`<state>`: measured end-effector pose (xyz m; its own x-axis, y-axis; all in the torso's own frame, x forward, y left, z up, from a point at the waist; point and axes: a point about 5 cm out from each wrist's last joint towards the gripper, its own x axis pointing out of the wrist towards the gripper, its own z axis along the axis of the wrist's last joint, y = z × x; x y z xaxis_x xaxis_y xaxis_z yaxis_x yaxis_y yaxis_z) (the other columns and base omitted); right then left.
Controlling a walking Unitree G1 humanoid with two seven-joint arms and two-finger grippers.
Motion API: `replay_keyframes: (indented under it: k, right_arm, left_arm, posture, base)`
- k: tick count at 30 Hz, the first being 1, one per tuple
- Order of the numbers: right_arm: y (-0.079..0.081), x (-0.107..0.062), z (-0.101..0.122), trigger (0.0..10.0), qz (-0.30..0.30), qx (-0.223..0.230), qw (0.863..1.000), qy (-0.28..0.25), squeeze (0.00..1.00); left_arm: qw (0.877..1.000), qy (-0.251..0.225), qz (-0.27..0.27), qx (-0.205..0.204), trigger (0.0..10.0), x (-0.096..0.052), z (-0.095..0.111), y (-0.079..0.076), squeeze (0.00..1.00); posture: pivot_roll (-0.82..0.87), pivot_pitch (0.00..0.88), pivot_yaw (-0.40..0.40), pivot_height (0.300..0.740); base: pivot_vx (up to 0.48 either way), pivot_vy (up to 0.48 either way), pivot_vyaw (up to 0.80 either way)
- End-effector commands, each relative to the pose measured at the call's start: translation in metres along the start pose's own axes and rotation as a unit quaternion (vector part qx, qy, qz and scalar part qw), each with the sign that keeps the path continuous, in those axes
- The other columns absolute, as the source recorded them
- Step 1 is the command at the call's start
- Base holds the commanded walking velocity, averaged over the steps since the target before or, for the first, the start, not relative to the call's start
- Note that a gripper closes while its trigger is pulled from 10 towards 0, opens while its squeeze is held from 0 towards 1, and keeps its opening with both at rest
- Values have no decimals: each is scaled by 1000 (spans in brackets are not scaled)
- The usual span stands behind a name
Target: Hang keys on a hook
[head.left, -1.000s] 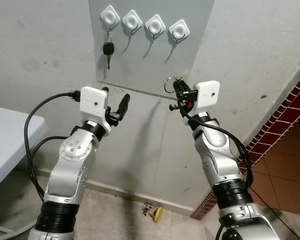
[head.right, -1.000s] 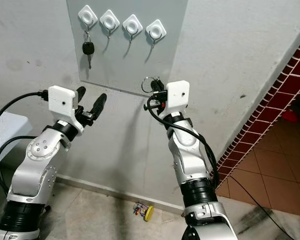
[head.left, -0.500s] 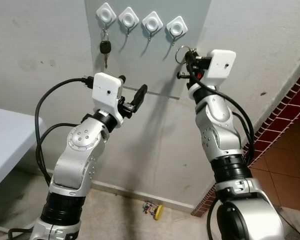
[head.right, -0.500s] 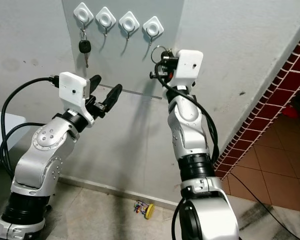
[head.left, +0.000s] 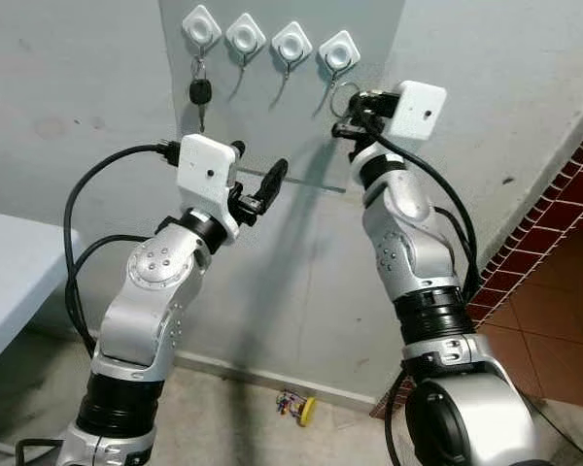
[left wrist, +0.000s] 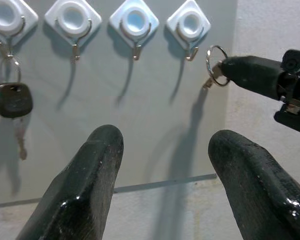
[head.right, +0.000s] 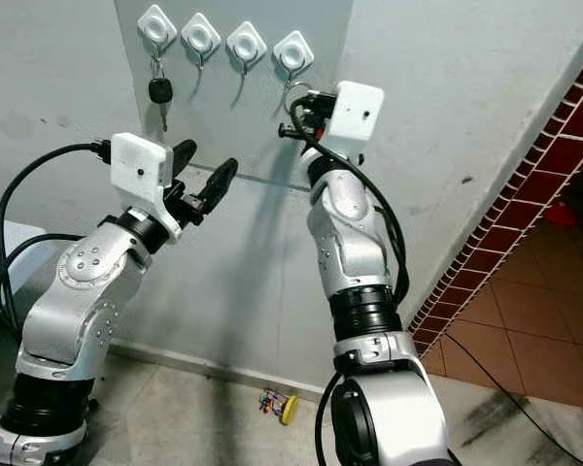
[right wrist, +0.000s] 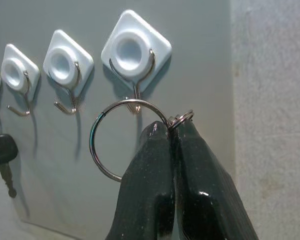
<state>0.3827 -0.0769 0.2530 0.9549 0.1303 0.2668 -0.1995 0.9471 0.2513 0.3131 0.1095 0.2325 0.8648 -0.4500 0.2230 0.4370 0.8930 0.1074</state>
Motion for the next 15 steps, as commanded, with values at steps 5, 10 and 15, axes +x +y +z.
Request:
replay_keyframes:
  k: [5, 10, 15]
  right_arm:
    - [7, 5, 11, 10000, -15, -9, 1000, 1, 0]
    - [17, 9, 18, 10000, -27, 34, 999, 14, 0]
    - [25, 13, 28, 10000, -22, 67, 997, 16, 0]
  left_arm:
    - [1000, -9, 0, 0, 10000, 1, 7, -2, 0]
    - [1000, -11, 6, -3, 10000, 2, 9, 0, 0]
    - [1000, -13, 7, -6, 10000, 3, 11, 0, 0]
  posture:
    - [-30, 0, -80, 724]
    - [-24, 0, -91, 724]
    - [-22, 0, -93, 724]
  base:
    - [0, 0, 0]
    - [0, 0, 0]
    - [0, 0, 0]
